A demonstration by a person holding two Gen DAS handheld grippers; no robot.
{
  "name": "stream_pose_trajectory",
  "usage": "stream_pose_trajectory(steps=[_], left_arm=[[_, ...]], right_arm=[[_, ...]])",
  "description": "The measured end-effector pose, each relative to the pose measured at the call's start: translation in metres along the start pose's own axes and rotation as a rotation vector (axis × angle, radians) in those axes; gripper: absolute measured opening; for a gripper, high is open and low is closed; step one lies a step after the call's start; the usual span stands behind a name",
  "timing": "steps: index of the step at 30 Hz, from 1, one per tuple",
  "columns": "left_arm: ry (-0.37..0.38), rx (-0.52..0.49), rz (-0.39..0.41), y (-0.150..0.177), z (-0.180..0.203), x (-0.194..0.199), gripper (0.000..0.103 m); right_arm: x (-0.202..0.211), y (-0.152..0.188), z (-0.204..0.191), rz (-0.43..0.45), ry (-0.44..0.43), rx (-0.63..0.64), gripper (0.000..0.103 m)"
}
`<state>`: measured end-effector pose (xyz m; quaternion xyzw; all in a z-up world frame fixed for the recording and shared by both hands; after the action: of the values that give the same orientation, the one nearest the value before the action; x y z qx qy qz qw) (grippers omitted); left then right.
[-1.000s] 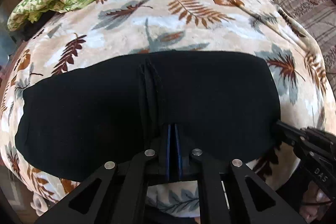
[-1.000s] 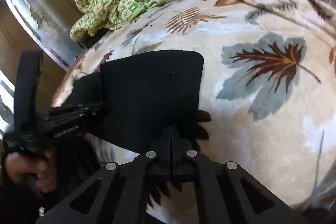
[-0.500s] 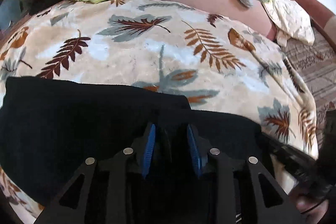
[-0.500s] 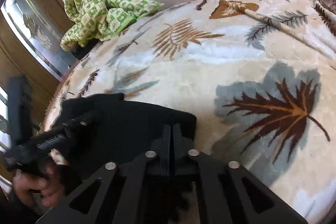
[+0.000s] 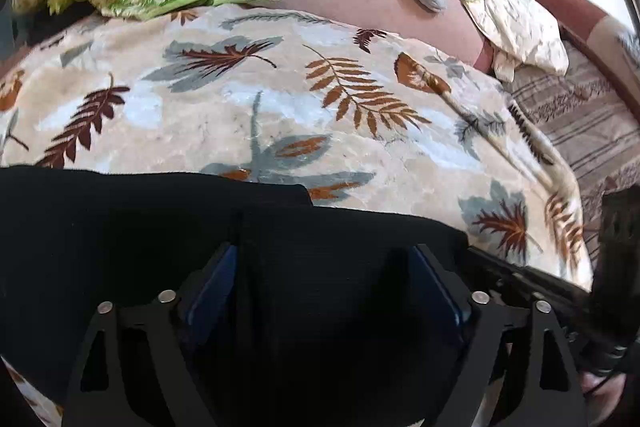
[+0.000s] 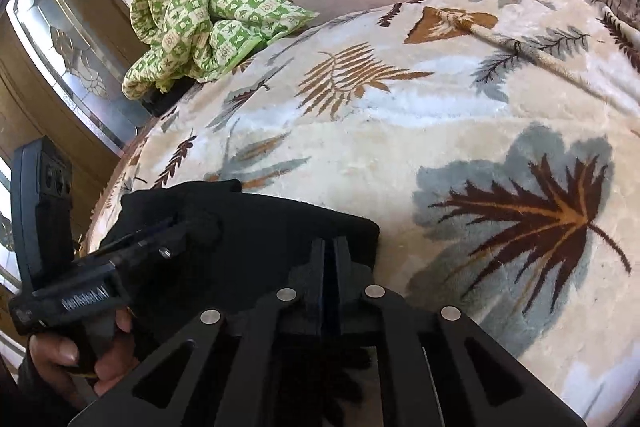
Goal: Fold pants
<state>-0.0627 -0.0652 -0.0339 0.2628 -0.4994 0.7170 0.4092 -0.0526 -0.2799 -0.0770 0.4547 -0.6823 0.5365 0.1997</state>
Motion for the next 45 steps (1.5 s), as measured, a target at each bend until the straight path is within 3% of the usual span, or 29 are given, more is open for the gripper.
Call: stream_pose_trajectory(steps=[3, 5, 6, 7, 9, 14, 15, 16, 17, 21, 22, 24, 27, 32, 35, 37, 40, 42, 45], left_arm=[[0.036, 0.018, 0.013, 0.001, -0.002, 0.0, 0.095], [0.084, 0.061, 0.023, -0.001, -0.008, 0.001, 0.095], [0.114, 0.095, 0.031, -0.002, -0.013, 0.001, 0.095], [0.136, 0.122, 0.04, -0.002, -0.017, 0.002, 0.095], [0.175, 0.165, 0.028, -0.004, -0.024, 0.002, 0.095], [0.15, 0.141, 0.017, -0.005, -0.024, 0.0, 0.09], [0.126, 0.132, 0.028, -0.005, -0.023, 0.002, 0.083], [0.107, 0.126, 0.042, -0.005, -0.022, 0.007, 0.077], [0.105, 0.127, 0.054, -0.006, -0.02, 0.013, 0.069], [0.145, 0.128, 0.093, 0.009, -0.017, 0.057, 0.064], [0.152, 0.115, 0.091, 0.019, -0.015, 0.065, 0.06], [0.153, 0.092, 0.065, 0.038, -0.01, 0.07, 0.038], [0.017, 0.129, -0.036, 0.056, -0.018, 0.043, 0.02], [0.01, 0.154, -0.037, 0.053, -0.02, 0.048, 0.02], [0.058, 0.191, -0.042, 0.046, -0.024, 0.059, 0.025], [0.062, 0.229, 0.007, 0.038, -0.036, 0.079, 0.029], [0.118, 0.296, 0.123, 0.025, -0.069, 0.124, 0.04], [0.128, 0.378, 0.195, 0.023, -0.104, 0.155, 0.063], [0.114, 0.582, 0.281, 0.03, -0.18, 0.19, 0.069]], right_arm=[[0.002, 0.001, -0.006, 0.026, -0.01, 0.033, 0.019], [0.005, 0.001, -0.017, 0.056, -0.031, 0.08, 0.04], [0.005, 0.001, -0.024, 0.066, -0.047, 0.113, 0.058], [0.005, 0.002, -0.029, 0.069, -0.036, 0.138, 0.066], [0.003, 0.004, -0.034, 0.067, -0.008, 0.165, 0.066], [0.003, 0.004, -0.033, 0.08, -0.024, 0.16, 0.067], [0.007, 0.003, -0.033, 0.087, -0.004, 0.164, 0.062], [0.012, 0.001, -0.033, 0.106, 0.022, 0.169, 0.046], [0.021, -0.001, -0.034, 0.131, 0.043, 0.177, 0.039], [0.059, 0.008, -0.045, 0.195, 0.036, 0.209, 0.036], [0.065, 0.016, -0.049, 0.198, 0.014, 0.203, 0.028], [0.06, 0.027, -0.053, 0.13, -0.006, 0.198, 0.009], [0.028, 0.039, -0.052, -0.032, 0.015, 0.184, 0.004], [0.033, 0.037, -0.036, 0.011, -0.054, 0.091, 0.001], [0.045, 0.033, -0.035, 0.08, -0.019, 0.086, 0.009], [0.053, 0.03, -0.032, 0.133, 0.0, 0.073, 0.009], [0.061, 0.028, -0.016, 0.166, 0.095, 0.018, 0.019], [0.059, 0.03, -0.003, 0.146, 0.126, -0.041, 0.024], [0.051, 0.033, 0.012, 0.106, 0.117, -0.128, 0.024]])
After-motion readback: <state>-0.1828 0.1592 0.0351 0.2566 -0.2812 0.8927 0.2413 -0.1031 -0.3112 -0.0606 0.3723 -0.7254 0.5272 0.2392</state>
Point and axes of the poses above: each gripper's, at about its wrist camera, not at the fingertips, and x roughly against the way its jaws point, z to its right, y to its underside, the point moved 2 cm from there along -x, roughly the way its jaws point, and after that the axes turned 13 degrees about x, right-handed, at the moved point
